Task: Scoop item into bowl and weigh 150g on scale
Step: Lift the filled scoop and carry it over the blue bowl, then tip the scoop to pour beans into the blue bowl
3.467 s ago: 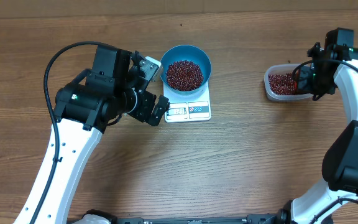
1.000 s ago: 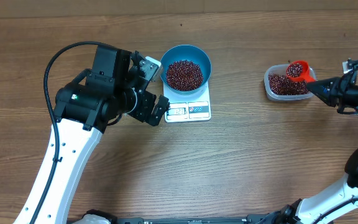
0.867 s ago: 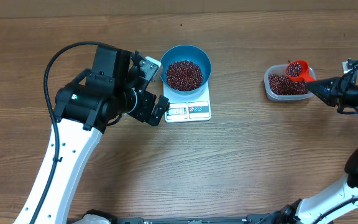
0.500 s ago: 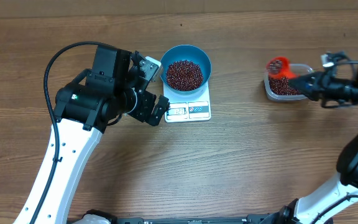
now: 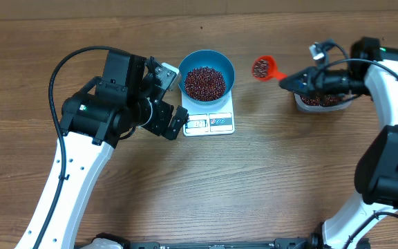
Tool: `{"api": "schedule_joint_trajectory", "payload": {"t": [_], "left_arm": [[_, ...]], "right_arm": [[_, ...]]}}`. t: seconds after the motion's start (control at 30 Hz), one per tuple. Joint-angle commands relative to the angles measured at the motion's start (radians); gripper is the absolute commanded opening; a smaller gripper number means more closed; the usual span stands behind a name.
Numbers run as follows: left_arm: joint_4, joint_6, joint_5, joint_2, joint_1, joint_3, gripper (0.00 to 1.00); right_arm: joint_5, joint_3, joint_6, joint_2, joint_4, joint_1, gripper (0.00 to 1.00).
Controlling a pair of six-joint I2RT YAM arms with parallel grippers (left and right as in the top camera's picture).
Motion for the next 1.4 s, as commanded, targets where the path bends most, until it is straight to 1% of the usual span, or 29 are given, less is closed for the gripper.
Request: {"api": "schedule_joint_trajectory", "payload": {"t": [0.0, 0.1, 0.27, 0.43, 0.6, 0.8, 1.03, 1.17, 1.37], "left_arm": [[0.000, 0.019, 0.008, -0.005, -0.003, 0.019, 1.00], [0.000, 0.019, 0.008, -0.005, -0.003, 0.019, 1.00], [0.000, 0.019, 0.008, -0.005, -0.003, 0.019, 0.99], [0.000, 0.019, 0.008, -0.005, -0.003, 0.019, 1.00], [0.000, 0.019, 0.008, -0.005, -0.003, 0.019, 1.00], [0.000, 0.019, 0.008, -0.005, -0.003, 0.019, 0.99], [0.000, 0.019, 0.008, -0.005, -0.003, 0.019, 1.00], [0.000, 0.019, 0.008, -0.005, -0.003, 0.019, 0.99], [0.000, 0.019, 0.008, -0.005, -0.003, 0.019, 0.99]], "right_arm": [[-0.031, 0.047, 0.068, -0.001, 0.040, 0.071, 0.04], [-0.027, 0.047, 0.134, -0.001, 0.106, 0.116, 0.04], [0.042, 0.049, 0.250, -0.001, 0.205, 0.183, 0.04], [0.058, 0.067, 0.256, -0.001, 0.250, 0.239, 0.04], [0.211, 0.116, 0.306, -0.006, 0.251, 0.291, 0.04], [0.339, 0.201, 0.308, -0.021, 0.224, 0.347, 0.04], [0.531, 0.288, 0.309, -0.032, 0.169, 0.417, 0.04], [0.658, 0.321, 0.338, -0.036, 0.156, 0.464, 0.04], [0.753, 0.342, 0.346, -0.043, 0.156, 0.516, 0.04]]}}
